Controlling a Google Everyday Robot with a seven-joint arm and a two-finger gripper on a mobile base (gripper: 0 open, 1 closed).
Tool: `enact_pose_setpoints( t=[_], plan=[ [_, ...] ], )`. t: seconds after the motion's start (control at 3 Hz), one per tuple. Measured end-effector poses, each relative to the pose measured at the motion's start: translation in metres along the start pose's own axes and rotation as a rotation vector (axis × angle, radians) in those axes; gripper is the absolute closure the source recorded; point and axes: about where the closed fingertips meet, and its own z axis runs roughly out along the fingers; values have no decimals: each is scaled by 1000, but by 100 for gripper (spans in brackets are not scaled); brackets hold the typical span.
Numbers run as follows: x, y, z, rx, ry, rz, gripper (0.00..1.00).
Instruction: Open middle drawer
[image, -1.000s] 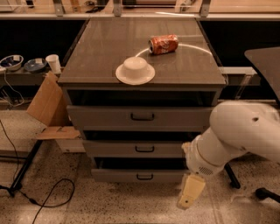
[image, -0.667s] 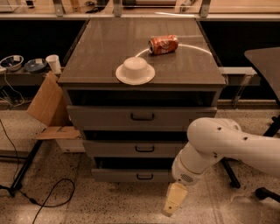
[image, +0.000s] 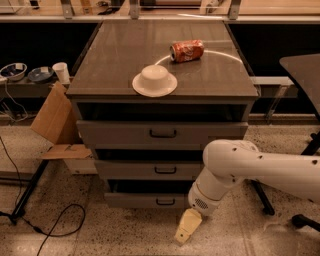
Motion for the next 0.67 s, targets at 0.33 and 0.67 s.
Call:
enact_pose_setpoints(
  t=[0.33, 0.67],
  plan=[
    [0, 0, 0, 0, 0, 0, 0],
    [-6, 2, 6, -35, -28, 10, 0]
  ],
)
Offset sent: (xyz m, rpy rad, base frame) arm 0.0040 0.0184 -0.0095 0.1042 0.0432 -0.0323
